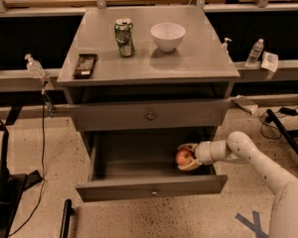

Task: Place apple into middle drawer

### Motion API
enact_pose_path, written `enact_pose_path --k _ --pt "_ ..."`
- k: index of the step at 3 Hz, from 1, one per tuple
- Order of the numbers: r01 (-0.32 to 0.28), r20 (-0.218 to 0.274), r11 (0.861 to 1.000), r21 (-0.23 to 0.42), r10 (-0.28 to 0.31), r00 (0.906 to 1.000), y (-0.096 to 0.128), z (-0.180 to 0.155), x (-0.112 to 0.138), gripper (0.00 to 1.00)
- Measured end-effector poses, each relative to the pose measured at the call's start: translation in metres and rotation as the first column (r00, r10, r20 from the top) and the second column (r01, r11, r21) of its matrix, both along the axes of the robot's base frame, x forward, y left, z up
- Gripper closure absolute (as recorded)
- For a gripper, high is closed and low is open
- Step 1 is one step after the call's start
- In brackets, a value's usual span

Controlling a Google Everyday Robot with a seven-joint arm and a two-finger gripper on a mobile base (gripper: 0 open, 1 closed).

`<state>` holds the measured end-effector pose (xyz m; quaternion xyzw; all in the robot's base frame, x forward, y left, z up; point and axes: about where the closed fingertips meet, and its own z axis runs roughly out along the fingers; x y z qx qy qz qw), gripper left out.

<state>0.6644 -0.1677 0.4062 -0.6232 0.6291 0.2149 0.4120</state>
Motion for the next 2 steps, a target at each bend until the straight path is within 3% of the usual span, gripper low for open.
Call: enact_pose_path --k 1,2 --pt "-0.006 -0.004 1.000 0.003 0.006 1.0000 0.0043 -0.0021 -0.0008 0.33" --pt "-0.009 -0.006 1.000 0.005 0.009 0.9999 0.0070 -0.0034 -0.0013 0.09"
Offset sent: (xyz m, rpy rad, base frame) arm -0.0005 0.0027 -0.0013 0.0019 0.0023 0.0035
